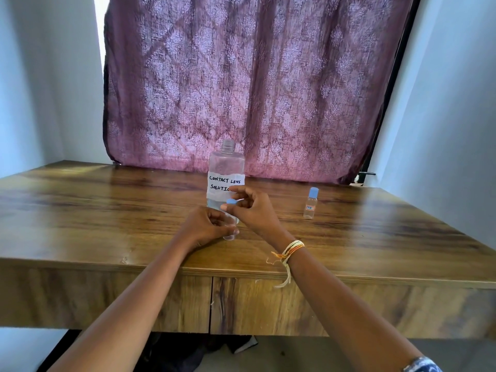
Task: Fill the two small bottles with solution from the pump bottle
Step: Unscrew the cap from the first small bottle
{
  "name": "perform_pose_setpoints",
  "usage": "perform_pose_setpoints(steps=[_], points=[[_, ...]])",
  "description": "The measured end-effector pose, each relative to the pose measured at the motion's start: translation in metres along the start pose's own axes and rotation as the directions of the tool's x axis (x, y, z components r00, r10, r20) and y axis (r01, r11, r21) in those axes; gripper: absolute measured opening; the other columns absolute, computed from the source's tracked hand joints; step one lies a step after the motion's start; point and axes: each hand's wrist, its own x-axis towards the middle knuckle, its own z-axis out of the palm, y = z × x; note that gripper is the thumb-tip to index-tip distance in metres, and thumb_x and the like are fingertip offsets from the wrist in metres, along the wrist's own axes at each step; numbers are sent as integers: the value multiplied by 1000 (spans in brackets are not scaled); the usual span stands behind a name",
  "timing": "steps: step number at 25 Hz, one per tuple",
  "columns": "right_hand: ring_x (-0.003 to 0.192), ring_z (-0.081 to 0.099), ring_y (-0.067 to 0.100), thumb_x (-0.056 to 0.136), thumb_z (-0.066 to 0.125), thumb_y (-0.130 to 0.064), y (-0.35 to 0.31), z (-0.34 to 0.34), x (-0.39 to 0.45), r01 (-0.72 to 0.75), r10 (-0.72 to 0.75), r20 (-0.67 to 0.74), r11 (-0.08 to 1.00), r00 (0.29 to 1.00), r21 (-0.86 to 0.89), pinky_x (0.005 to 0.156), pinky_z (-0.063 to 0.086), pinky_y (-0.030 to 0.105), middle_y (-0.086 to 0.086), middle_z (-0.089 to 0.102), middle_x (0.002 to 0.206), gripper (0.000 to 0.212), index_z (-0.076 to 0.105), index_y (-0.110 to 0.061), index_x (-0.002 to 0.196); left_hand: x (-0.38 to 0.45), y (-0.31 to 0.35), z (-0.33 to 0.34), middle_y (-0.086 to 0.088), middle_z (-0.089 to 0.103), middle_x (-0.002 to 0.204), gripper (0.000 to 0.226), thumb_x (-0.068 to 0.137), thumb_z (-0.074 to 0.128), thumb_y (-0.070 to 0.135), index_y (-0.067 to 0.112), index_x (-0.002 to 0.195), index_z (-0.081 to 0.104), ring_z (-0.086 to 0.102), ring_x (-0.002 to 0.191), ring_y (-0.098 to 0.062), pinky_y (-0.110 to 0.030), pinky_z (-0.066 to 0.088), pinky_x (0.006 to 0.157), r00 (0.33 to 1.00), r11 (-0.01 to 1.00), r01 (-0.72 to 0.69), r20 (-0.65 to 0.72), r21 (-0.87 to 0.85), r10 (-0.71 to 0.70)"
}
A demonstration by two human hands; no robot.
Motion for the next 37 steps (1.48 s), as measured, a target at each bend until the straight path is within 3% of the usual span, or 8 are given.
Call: perform_pose_setpoints(steps=[2, 7, 11, 14, 19, 25, 29, 37], points=[[72, 56, 3, 75, 79, -8, 0, 1, 0, 4, -5, -34, 999, 999, -37, 72, 50, 16, -3, 62, 86, 41, 66, -9, 113, 0, -1, 0, 17, 76, 81, 47, 44, 83, 59, 34, 84, 78, 68, 77, 5, -19, 49, 70, 1000, 1000, -5, -1, 4, 5], [96, 66, 9, 84, 64, 6, -2, -5, -1, 25, -25, 28, 1000, 999, 4, 85, 54, 21, 10, 71, 110, 37, 63, -6, 119, 1, -2, 2, 15, 76, 79, 45, 45, 84, 57, 31, 82, 78, 69, 74, 5, -18, 49, 69, 1000, 1000, -30, -4, -3, 30], [77, 60, 6, 74, 80, -12, -2, -3, -2, 30, -30, -1, 987, 1000, -159, 74, 51, 13, -1, 65, 93, 45, 65, -14, 117, 0, -1, 1, 12, 77, 81, 37, 52, 86, 48, 31, 84, 77, 68, 75, 7, -16, 47, 67, 999, 999, -48, 4, 14, 48], [82, 63, 6, 77, 75, -1, -2, -4, -2, 36, -38, -14, 994, 999, -99, 77, 52, 13, 8, 70, 98, 45, 64, -11, 120, 1, -1, 1, 12, 77, 80, 33, 56, 88, 44, 30, 84, 78, 67, 71, 8, -13, 46, 64, 999, 999, -41, -9, 23, 41], [81, 64, 7, 69, 85, -16, -4, -7, -3, -1, 1, 7, 992, 1000, -127, 80, 56, 20, 3, 68, 99, 71, 53, -16, 133, 1, -2, 0, 15, 76, 80, 30, 54, 87, 46, 33, 80, 76, 69, 75, 5, -17, 49, 68, 998, 998, -62, -1, 16, 62], [93, 67, 14, 78, 73, 2, -4, -9, -3, -8, 10, 30, 998, 1000, -65, 89, 55, 26, 16, 71, 109, 48, 60, -5, 124, 2, -4, 2, 10, 77, 79, 32, 55, 90, 40, 26, 82, 78, 70, 73, 1, -17, 50, 67, 998, 999, -53, -14, -5, 53], [81, 64, 10, 70, 85, -15, -6, -6, -3, 0, 1, 11, 990, 1000, -142, 78, 56, 22, 8, 69, 100, 55, 61, -12, 119, 2, -4, 1, 10, 77, 81, 33, 58, 89, 39, 23, 85, 78, 70, 77, 0, -18, 52, 69, 997, 997, -75, -8, 5, 75], [82, 64, 10, 74, 80, -12, -1, -1, 0, 11, -8, 30, 995, 1000, -103, 76, 55, 19, 5, 67, 101, 46, 61, -12, 116, 1, -2, 1, 8, 77, 81, 40, 51, 86, 49, 26, 83, 78, 72, 79, -7, -27, 56, 78, 998, 998, -68, 13, -15, 69]])
